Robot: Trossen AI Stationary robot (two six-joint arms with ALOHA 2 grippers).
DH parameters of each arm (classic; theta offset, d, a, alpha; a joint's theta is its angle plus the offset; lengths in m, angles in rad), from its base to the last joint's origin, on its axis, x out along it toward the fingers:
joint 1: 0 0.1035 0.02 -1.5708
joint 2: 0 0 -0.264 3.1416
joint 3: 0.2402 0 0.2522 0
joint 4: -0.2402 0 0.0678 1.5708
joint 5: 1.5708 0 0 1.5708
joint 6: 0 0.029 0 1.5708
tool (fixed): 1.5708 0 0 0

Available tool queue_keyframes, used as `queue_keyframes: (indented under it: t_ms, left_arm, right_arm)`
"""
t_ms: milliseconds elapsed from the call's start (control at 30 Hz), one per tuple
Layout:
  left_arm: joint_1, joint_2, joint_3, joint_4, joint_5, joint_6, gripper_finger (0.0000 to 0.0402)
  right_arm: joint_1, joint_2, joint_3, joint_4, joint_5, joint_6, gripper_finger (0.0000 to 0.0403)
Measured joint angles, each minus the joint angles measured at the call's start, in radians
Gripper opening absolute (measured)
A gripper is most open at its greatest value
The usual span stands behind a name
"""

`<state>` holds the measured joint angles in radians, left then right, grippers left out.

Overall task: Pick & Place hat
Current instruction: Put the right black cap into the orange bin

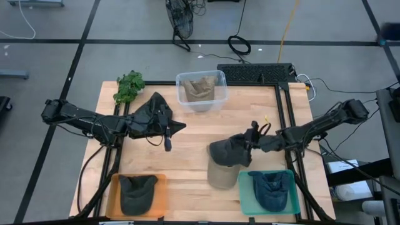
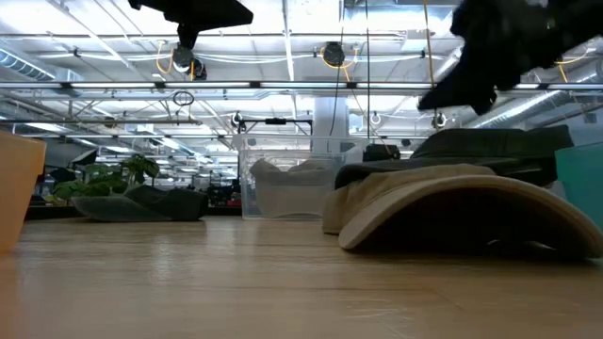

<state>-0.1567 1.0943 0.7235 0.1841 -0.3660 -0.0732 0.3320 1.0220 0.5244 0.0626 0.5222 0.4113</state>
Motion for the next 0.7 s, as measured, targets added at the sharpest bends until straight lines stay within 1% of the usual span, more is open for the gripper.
queue_keyframes:
  t_ms: [67, 100, 167, 267, 333, 400, 467, 500, 533, 600, 633, 700]
  left_arm:
    - [0.000, 0.000, 0.000, 0.000, 0.001, 0.000, 0.0026]
    - [0.000, 0.000, 0.000, 0.001, 0.001, -0.001, 0.0026]
    - [0.000, 0.000, 0.000, 0.009, 0.002, -0.008, 0.0026]
    - [0.000, 0.000, 0.000, 0.028, 0.010, -0.025, 0.0026]
    - [0.000, 0.000, 0.000, 0.031, 0.038, -0.035, 0.0026]
    - [0.000, 0.000, 0.000, 0.026, 0.065, -0.037, 0.0026]
    - [0.000, 0.000, 0.000, 0.020, 0.095, -0.037, 0.0026]
    - [-0.001, 0.000, 0.000, 0.019, 0.106, -0.037, 0.0026]
    - [-0.001, 0.000, 0.000, 0.019, 0.110, -0.037, 0.0026]
    - [-0.001, 0.000, 0.000, 0.021, 0.112, -0.036, 0.0026]
    - [-0.001, 0.000, 0.000, 0.022, 0.112, -0.030, 0.0026]
    - [-0.001, 0.000, 0.000, 0.030, 0.111, -0.006, 0.0026]
  right_arm:
    - [-0.021, -0.005, 0.057, -0.002, -0.119, 0.029, 0.0063]
    - [-0.026, -0.003, 0.091, -0.002, -0.179, 0.013, 0.0072]
    - [-0.014, 0.024, 0.163, 0.005, -0.241, -0.068, 0.0082]
    - [0.026, 0.062, 0.235, 0.053, -0.280, -0.287, 0.0085]
    - [0.041, 0.082, 0.242, 0.158, -0.332, -0.435, 0.0086]
    - [0.047, 0.092, 0.227, 0.270, -0.367, -0.620, 0.0086]
    - [0.042, 0.101, 0.211, 0.405, -0.343, -0.808, 0.0086]
    - [0.038, 0.108, 0.205, 0.480, -0.301, -0.838, 0.0085]
    - [0.033, 0.114, 0.201, 0.560, -0.239, -0.842, 0.0083]
    - [0.014, 0.125, 0.201, 0.666, -0.085, -0.813, 0.0078]
    - [-0.001, 0.132, 0.201, 0.689, -0.035, -0.802, 0.0076]
    - [-0.033, 0.153, 0.201, 0.692, 0.014, -0.787, 0.0071]
